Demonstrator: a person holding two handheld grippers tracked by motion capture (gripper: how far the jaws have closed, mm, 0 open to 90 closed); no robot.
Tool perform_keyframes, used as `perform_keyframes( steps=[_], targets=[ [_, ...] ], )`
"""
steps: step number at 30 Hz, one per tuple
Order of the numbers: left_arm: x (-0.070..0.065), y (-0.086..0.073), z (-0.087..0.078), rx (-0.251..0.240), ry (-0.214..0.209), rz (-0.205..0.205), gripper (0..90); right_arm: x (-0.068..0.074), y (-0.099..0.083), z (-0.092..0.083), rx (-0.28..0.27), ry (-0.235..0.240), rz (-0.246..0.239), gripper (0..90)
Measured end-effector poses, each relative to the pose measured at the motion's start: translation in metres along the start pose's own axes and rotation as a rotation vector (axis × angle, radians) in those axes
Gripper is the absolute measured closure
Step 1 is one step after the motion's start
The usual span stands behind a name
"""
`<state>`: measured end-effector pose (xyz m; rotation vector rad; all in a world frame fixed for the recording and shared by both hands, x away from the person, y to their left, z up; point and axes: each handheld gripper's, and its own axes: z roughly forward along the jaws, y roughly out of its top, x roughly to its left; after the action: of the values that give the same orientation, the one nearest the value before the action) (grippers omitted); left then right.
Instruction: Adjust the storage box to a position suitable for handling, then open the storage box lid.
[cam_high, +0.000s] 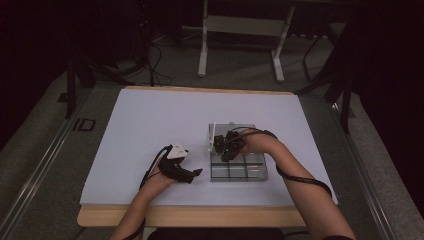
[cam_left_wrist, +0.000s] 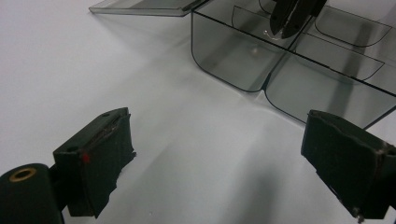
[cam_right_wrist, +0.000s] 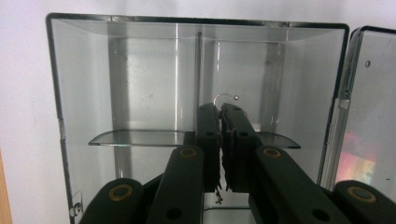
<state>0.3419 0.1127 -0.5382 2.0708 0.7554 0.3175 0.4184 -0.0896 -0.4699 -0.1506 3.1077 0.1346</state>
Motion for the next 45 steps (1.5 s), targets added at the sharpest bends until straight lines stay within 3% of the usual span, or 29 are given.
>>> perform_keyframes(
  steps=[19, 33, 45],
  targets=[
    [0.000, 0.000, 0.000, -0.001, 0.001, 0.001, 9.3, 0.000, -0.004, -0.007, -0.013, 0.001, 0.014, 82.6],
    [-0.001, 0.000, 0.001, 0.002, 0.008, 0.005, 9.3, 0.006, -0.008, -0.011, -0.024, 0.005, 0.020, 82.0],
    [-0.001, 0.000, 0.001, 0.006, 0.007, 0.008, 9.3, 0.014, -0.014, -0.018, -0.044, -0.018, 0.038, 77.2]
  ],
)
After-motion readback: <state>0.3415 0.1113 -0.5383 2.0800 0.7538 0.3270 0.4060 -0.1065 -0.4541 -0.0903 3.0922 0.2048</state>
